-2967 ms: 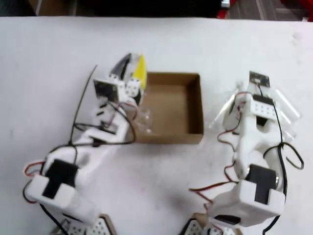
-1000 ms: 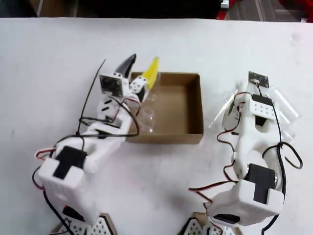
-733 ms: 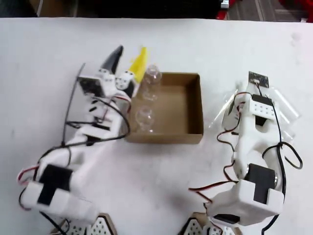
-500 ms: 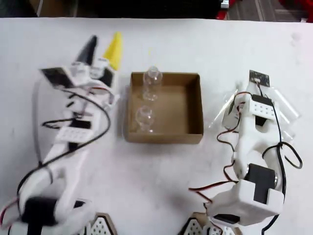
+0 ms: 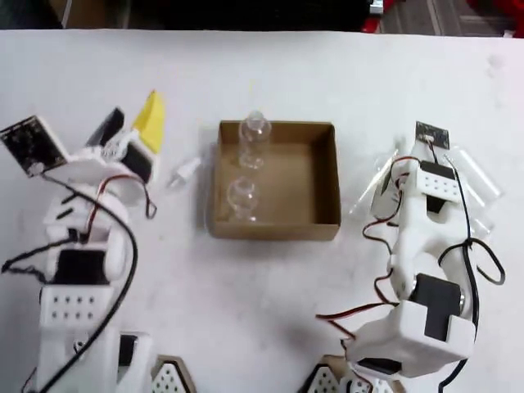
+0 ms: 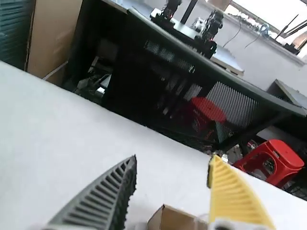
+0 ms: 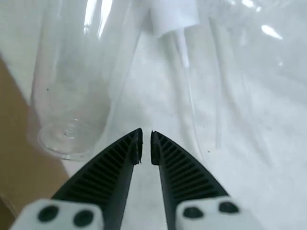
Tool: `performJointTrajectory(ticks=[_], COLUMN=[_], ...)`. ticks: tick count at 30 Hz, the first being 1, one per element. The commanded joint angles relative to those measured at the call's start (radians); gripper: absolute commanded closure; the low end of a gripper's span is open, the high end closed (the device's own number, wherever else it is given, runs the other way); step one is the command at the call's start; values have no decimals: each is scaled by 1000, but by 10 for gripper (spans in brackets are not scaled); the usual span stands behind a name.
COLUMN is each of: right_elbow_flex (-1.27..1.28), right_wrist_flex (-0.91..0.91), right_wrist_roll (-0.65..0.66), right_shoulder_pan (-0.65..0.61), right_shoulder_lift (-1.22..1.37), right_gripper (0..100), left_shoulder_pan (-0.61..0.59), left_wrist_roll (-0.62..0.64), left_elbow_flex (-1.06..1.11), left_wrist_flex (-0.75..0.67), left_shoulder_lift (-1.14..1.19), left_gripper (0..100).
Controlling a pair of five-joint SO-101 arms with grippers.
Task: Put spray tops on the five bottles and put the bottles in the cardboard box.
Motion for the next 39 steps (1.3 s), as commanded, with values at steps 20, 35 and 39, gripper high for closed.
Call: performJointTrajectory(ticks=[20,35,39], right_elbow_flex=[-123,-350,-509], right_wrist_flex=[4,162,209], right_wrist_roll=[26,319,318], right_shoulder_pan=[-25,-384,-464], right_shoulder_lift=[-156,-199,-24], right_gripper=[981,981,981], left_shoulder_pan=[-5,-4,33], left_wrist_roll=[-242,-288,-295], left_elbow_flex=[494,632,635], left_wrist_flex=[104,101,103], left_shoulder_lift=[-545,-800,-800], left_gripper=[778,779,779])
